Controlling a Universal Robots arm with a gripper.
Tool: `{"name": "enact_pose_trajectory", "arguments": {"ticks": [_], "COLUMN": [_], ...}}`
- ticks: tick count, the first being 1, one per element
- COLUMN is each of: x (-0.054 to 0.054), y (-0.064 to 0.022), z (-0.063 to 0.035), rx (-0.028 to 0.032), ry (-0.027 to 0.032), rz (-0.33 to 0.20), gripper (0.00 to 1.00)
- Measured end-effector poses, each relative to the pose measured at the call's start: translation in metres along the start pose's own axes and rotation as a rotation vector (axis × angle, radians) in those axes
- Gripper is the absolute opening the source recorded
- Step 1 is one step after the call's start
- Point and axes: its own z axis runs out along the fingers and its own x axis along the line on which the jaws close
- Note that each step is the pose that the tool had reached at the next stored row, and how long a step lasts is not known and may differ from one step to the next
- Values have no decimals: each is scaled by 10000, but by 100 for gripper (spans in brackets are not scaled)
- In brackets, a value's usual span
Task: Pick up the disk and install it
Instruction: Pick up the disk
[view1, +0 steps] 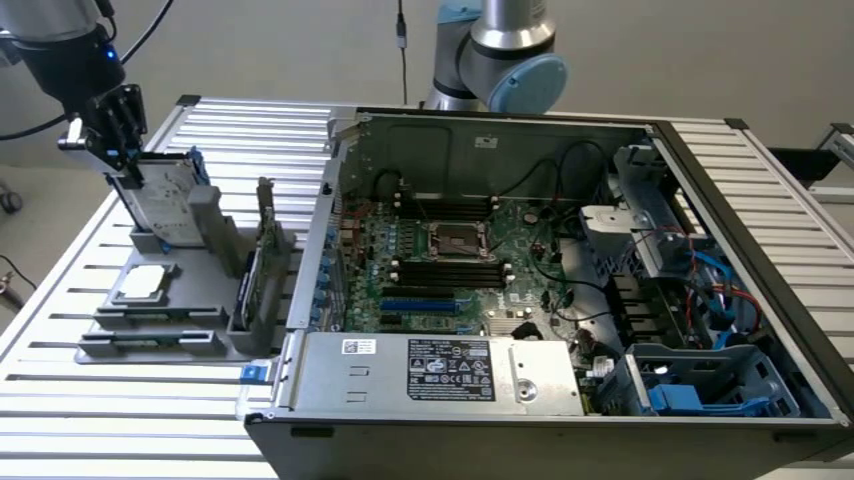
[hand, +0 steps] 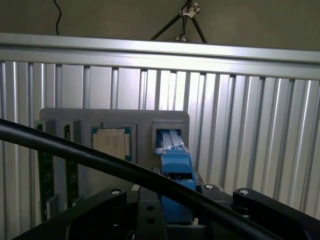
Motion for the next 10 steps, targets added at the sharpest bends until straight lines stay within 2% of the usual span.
{"name": "enact_pose_trajectory", "arguments": {"ticks": [10], "x": [1], "y": [0], "z": [-40], "rx": [0], "ry": [0], "rz": [0], "gripper": [32]}}
